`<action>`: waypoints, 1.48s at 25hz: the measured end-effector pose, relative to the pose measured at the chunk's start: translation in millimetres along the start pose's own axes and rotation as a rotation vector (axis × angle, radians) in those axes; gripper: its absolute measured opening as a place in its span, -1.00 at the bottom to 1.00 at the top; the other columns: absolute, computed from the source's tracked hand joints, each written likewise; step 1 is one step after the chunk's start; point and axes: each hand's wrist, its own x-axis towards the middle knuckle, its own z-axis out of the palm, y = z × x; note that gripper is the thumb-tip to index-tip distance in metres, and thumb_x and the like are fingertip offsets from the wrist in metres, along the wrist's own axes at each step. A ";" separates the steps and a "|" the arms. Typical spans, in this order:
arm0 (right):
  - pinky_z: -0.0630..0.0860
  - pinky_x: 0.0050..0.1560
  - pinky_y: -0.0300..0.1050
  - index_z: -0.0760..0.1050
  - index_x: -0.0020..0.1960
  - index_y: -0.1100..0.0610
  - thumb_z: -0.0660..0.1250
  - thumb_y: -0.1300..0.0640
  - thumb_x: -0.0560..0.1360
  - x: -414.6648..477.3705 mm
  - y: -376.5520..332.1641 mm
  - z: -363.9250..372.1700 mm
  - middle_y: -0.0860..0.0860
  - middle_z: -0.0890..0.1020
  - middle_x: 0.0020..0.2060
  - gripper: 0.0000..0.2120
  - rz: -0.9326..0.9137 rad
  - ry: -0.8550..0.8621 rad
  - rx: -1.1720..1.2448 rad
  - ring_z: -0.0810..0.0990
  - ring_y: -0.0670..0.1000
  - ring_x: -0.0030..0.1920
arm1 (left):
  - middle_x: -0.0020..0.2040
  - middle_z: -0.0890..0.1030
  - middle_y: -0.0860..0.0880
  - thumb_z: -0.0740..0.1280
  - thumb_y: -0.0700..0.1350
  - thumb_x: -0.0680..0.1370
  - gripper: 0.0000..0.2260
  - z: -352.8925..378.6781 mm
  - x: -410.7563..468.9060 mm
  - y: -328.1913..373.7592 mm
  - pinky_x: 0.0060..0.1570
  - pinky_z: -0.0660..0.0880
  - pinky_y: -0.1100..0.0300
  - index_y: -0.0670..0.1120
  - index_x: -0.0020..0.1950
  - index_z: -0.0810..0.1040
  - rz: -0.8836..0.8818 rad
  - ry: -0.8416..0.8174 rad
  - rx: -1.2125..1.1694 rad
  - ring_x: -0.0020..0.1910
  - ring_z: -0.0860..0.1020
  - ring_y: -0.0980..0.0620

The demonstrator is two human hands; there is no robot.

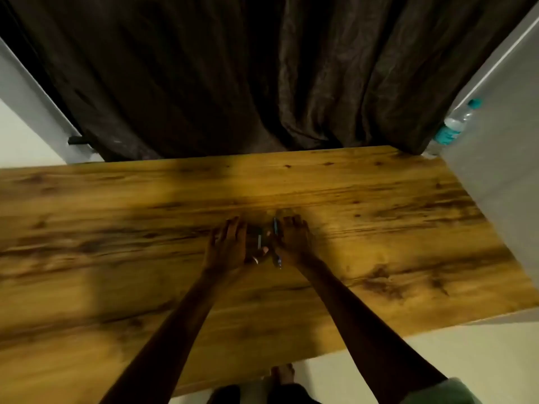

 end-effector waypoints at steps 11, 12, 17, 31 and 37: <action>0.51 -0.14 -0.03 0.44 0.31 0.02 0.12 -0.38 0.55 12.7 18.5 26.4 0.08 0.63 0.14 -0.44 -0.117 0.347 -0.094 0.63 0.19 0.11 | 0.29 0.59 -0.13 0.09 0.28 0.56 -0.42 42.1 11.7 1.7 0.14 0.44 -0.09 -0.13 0.26 0.57 0.093 0.270 0.146 0.25 0.53 -0.20; 0.48 -0.18 -0.06 0.45 0.28 0.01 0.12 -0.39 0.53 13.0 20.1 28.4 0.07 0.65 0.11 -0.44 -0.131 0.371 -0.084 0.66 0.19 0.06 | 0.27 0.60 -0.12 0.06 0.28 0.58 -0.43 45.9 9.8 0.3 0.14 0.43 -0.09 -0.12 0.26 0.57 0.100 0.320 0.137 0.24 0.54 -0.19; 0.55 -0.21 -0.07 0.52 0.13 0.00 0.17 -0.40 0.49 18.2 27.8 41.0 0.01 0.68 -0.06 -0.49 -0.199 0.466 0.071 0.67 0.12 -0.08 | 0.50 0.39 -0.16 -0.03 0.35 0.57 -0.27 53.1 6.9 1.9 0.38 0.32 -0.07 -0.13 0.54 0.26 0.123 0.394 -0.002 0.47 0.35 -0.17; 0.38 -0.27 -0.12 0.62 -0.10 0.11 0.29 -0.35 0.43 0.3 20.4 41.6 0.11 0.68 -0.20 -0.49 -0.156 0.535 0.022 0.61 0.18 -0.14 | 0.38 0.52 -0.11 0.07 0.28 0.62 -0.42 59.1 -7.2 1.8 0.24 0.46 0.01 -0.09 0.44 0.41 0.193 0.581 -0.026 0.33 0.49 -0.12; 0.36 -0.43 -0.18 0.60 -0.42 0.12 0.49 -0.12 0.29 6.9 11.2 27.4 -0.02 0.58 -0.50 -0.68 -0.092 0.441 0.140 0.60 0.00 -0.36 | -0.06 0.65 0.13 0.33 0.11 0.58 -0.76 52.1 2.7 -0.8 -0.17 0.47 0.36 0.01 0.15 0.61 0.177 0.684 -0.542 -0.07 0.62 0.17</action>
